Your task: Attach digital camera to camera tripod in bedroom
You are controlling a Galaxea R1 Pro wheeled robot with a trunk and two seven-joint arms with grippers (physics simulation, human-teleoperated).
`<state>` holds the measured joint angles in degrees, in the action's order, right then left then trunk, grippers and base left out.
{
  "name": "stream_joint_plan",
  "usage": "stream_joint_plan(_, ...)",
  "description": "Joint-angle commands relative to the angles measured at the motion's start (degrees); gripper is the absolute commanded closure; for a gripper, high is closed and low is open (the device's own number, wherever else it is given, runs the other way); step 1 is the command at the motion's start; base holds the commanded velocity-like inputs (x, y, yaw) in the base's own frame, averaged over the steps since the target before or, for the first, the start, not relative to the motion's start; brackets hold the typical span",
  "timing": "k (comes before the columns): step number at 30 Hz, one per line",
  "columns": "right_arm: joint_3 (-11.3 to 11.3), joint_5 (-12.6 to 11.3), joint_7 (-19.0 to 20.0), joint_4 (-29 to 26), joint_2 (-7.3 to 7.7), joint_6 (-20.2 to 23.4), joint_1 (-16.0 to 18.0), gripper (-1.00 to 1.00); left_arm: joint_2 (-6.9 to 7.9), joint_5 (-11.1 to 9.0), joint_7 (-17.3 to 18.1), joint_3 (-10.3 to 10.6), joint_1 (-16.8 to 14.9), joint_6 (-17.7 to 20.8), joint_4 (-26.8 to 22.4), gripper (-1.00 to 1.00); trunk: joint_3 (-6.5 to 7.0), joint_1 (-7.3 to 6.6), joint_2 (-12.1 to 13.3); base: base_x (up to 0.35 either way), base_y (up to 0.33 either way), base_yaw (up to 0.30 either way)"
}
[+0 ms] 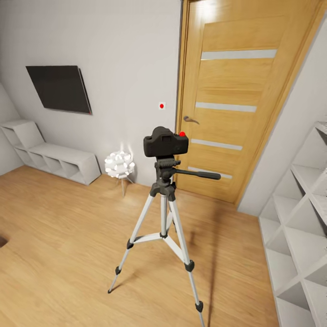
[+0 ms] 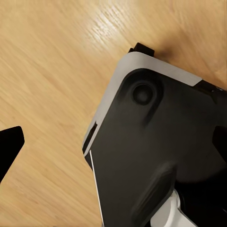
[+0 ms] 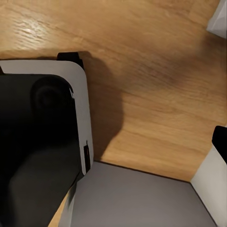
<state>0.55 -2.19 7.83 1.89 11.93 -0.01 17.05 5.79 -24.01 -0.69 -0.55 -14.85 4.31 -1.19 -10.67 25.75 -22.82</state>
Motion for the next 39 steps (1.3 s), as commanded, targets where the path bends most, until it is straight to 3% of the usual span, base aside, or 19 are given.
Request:
stream_joint_plan(1,0.1,-0.2,0.1,0.1,0.02,0.0,0.1,-1.00,0.01,-0.3,-0.1,0.0,0.0,0.3,-0.1,-1.00,-0.01,0.03,-0.1,0.000,0.000,-0.082)
stream_joint_plan(39,0.0,-0.6,-1.8,0.1,-0.41,-0.2,-0.4,-1.00,-0.05,-0.3,-0.1,0.0,0.0,0.3,-0.2,-1.00,3.36,0.03,-0.1,0.000,0.000,-0.082)
